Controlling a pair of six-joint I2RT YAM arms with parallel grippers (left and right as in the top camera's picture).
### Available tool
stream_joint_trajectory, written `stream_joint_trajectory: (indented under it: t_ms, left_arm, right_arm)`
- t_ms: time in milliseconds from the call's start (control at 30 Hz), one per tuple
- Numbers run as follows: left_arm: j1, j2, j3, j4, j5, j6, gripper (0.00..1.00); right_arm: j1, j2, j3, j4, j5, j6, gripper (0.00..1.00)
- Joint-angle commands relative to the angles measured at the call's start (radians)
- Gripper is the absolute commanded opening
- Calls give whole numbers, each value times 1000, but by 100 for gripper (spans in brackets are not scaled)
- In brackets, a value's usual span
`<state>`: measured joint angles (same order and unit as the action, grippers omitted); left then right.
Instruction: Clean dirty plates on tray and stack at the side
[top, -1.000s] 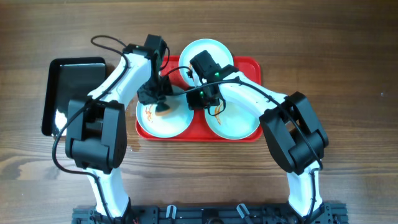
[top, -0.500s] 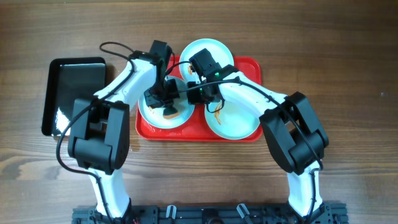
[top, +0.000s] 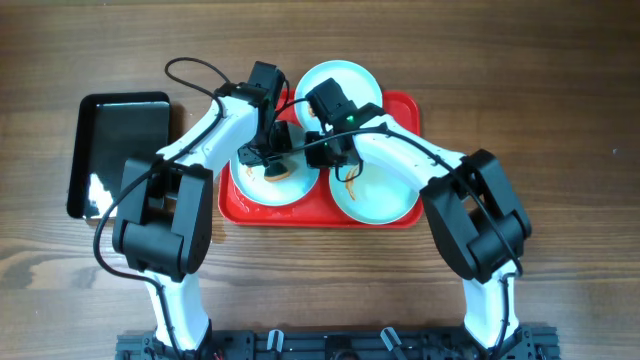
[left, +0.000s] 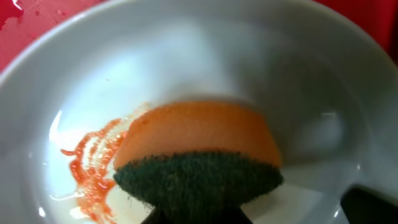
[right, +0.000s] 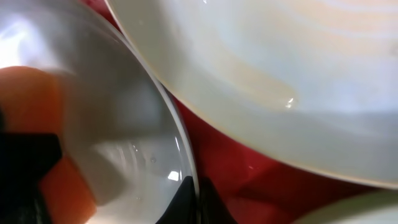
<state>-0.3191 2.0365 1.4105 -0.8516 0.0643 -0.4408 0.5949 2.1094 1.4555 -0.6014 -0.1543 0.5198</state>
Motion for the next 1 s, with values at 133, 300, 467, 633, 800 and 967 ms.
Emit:
stream_joint_trajectory:
  t_ms: [133,300,467,633,800,967]
  left_arm:
    - [-6,6,-50,27,-5,-10,29]
    - [-6,6,-55,50,82,-9,28]
    - [-6,6,-55,78,173,-9,5]
    - [-11,6,-55,46,171,-9,4]
    - [-11,6,-55,28,154,-9,4]
    - [-18,6,-70,33,64,-9,4]
  right_arm:
    - [1,-41,-1,-10,58,4,4]
    - [3,-41,-1,-8,57,5,4]
    - [4,-40,-1,-6,50,7,4]
    - [4,-39,-1,-6,50,11,4]
    - [4,-39,-1,-7,42,11,4]
    - [4,-39,-1,-12,43,11,4]
